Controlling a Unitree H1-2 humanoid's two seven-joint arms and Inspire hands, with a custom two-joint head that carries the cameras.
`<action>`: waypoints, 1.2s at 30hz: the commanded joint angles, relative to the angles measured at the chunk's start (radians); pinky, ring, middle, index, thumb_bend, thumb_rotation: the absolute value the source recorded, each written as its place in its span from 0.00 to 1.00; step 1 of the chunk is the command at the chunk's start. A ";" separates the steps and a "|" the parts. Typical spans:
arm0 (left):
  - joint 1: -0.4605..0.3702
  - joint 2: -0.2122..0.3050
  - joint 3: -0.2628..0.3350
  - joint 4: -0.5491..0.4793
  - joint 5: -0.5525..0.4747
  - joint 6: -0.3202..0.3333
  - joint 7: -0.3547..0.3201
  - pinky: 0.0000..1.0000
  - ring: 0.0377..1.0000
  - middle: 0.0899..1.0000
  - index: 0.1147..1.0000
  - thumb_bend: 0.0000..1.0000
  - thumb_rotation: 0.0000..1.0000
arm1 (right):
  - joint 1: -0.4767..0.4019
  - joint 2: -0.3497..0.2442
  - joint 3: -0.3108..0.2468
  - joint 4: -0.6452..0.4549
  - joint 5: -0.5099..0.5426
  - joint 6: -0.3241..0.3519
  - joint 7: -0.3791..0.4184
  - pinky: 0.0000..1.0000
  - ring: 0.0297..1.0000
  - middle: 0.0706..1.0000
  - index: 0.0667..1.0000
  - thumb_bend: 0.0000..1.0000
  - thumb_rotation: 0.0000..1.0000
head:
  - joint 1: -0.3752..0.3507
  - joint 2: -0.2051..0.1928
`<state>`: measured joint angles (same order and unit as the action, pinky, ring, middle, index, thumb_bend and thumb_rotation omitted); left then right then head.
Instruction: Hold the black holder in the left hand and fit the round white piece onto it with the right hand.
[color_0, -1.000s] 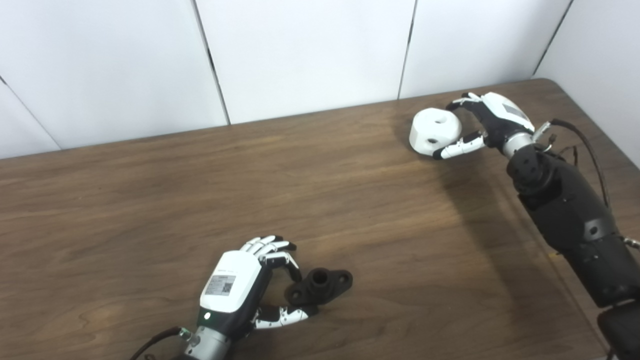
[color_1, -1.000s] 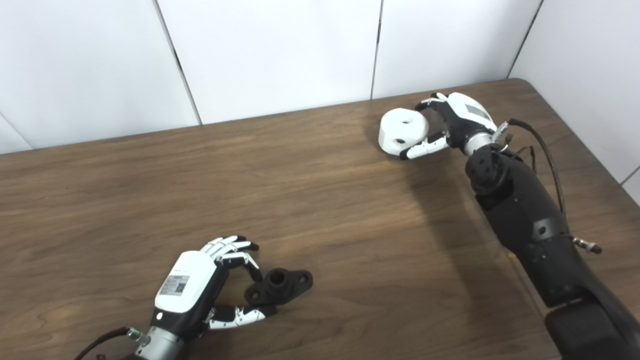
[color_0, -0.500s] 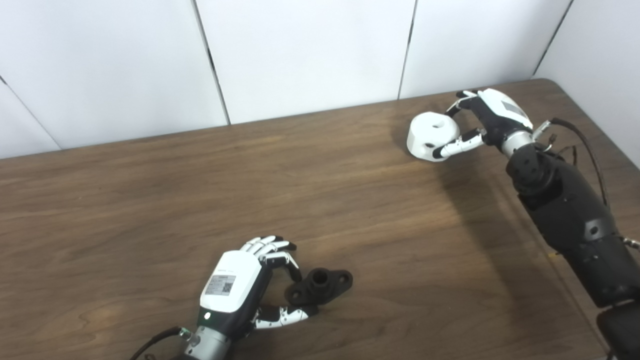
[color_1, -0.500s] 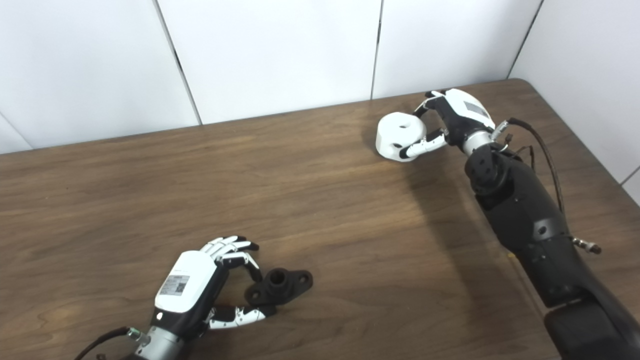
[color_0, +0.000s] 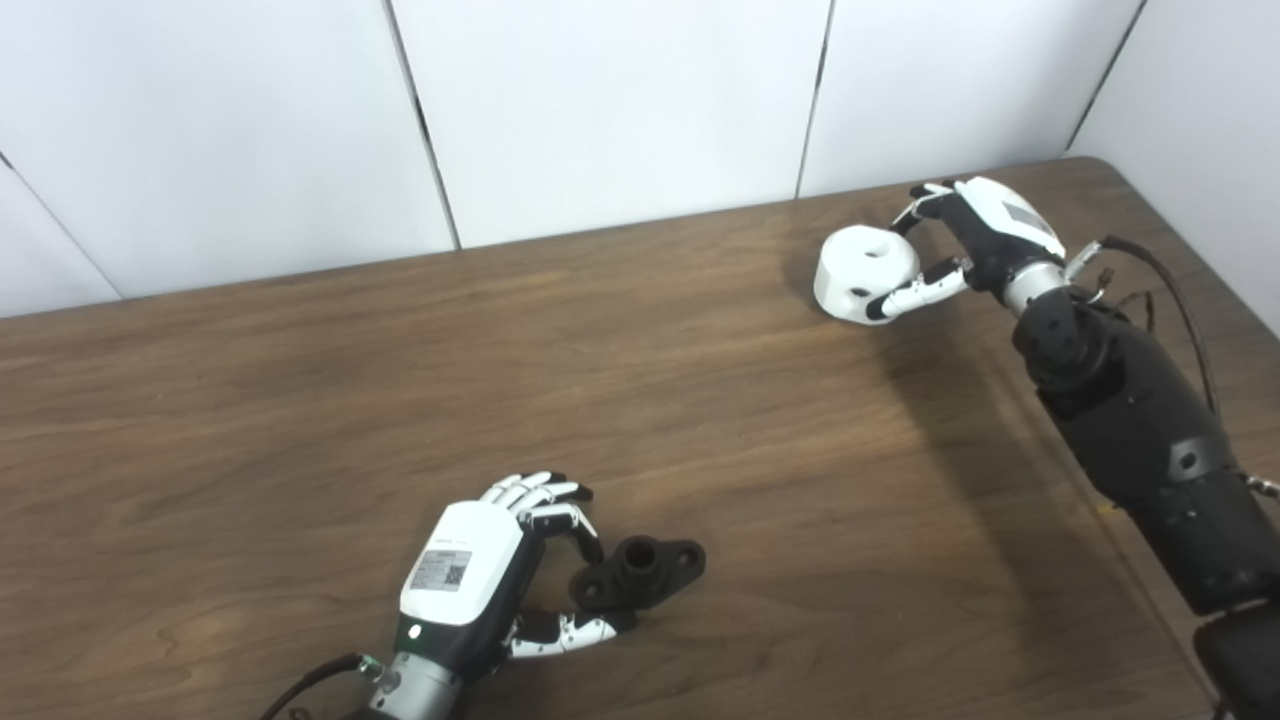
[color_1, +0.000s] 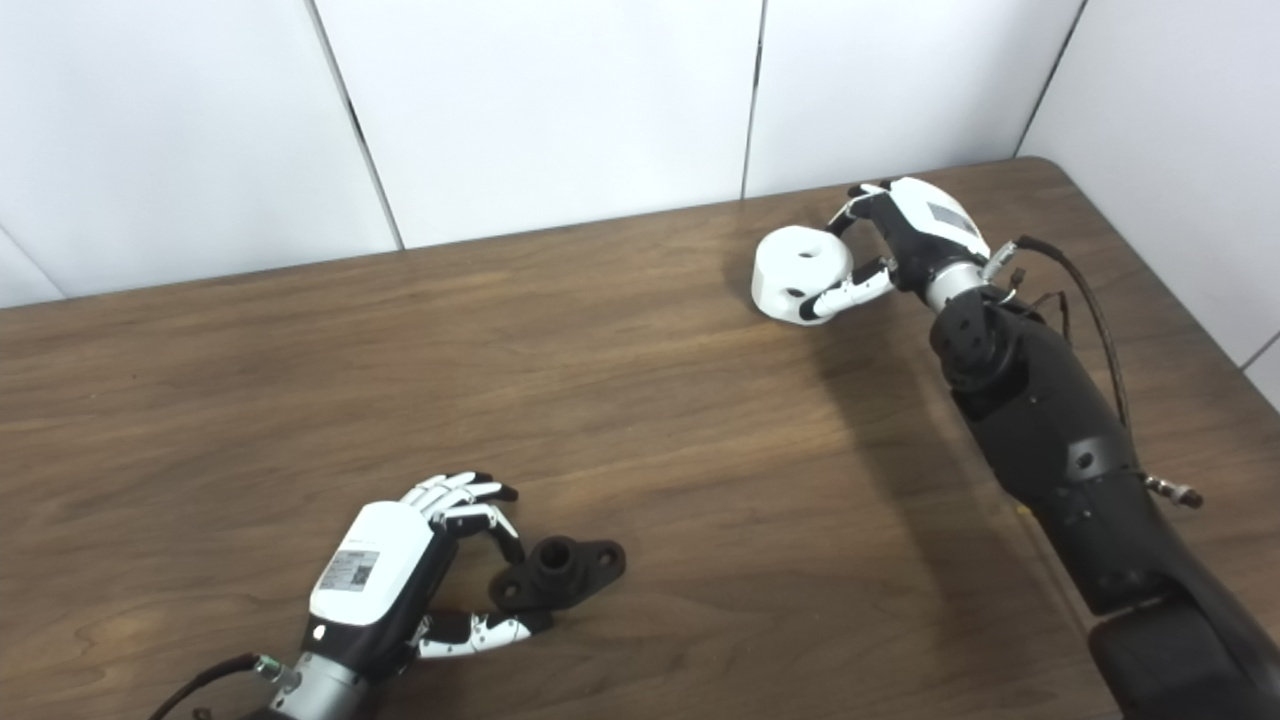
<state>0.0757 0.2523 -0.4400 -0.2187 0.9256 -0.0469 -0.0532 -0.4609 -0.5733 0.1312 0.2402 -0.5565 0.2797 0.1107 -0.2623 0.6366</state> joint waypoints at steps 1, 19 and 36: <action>0.044 0.039 0.005 0.053 0.046 0.085 -0.100 0.85 0.85 0.77 0.42 0.52 0.05 | -0.032 -0.017 -0.012 -0.009 -0.015 -0.030 -0.040 0.90 0.97 0.88 0.46 0.54 0.15 | 0.003 0.005; 0.032 0.029 -0.004 0.071 0.058 0.081 -0.092 0.84 0.85 0.77 0.42 0.52 0.05 | 0.017 -0.032 -0.004 -0.123 -0.040 -0.038 -0.031 0.90 0.93 0.82 0.45 0.52 0.14 | 0.024 -0.002; 0.021 0.006 -0.020 0.090 0.076 0.091 -0.089 0.85 0.85 0.77 0.42 0.52 0.05 | 0.108 -0.027 -0.028 -0.485 -0.064 0.094 0.143 0.89 0.94 0.81 0.45 0.52 0.14 | 0.070 0.005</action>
<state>0.0642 0.2363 -0.4519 -0.2108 0.9411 -0.0418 -0.0577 -0.3242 -0.5754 0.1223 -0.2022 -0.6081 0.3651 0.2484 -0.1918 0.6412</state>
